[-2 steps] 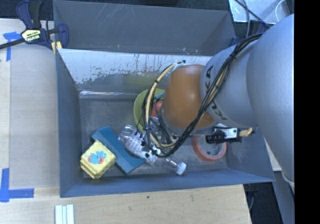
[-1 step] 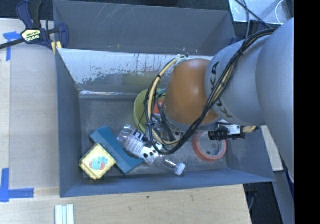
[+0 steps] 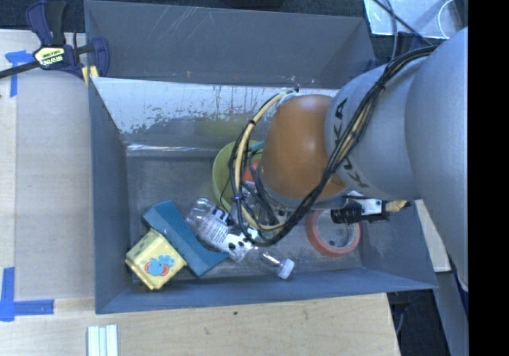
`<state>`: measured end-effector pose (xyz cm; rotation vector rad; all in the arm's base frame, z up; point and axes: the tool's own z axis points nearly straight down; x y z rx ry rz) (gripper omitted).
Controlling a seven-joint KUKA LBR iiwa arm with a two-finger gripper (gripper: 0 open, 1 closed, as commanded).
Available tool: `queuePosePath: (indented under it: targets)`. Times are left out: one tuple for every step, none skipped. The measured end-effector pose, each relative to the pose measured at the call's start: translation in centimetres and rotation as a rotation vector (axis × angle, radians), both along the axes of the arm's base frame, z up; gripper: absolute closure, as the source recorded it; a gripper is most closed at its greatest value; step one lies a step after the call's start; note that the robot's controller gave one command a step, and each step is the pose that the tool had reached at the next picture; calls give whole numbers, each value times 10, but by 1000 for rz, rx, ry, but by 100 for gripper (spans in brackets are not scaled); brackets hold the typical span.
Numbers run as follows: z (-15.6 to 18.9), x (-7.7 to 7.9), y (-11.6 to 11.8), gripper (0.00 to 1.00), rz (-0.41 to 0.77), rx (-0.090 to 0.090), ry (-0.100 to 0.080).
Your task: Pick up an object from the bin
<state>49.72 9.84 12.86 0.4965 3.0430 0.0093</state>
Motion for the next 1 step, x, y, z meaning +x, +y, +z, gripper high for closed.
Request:
queuePosePath:
  targets:
    - [9, 0, -1, 100, -1, -1, 1]
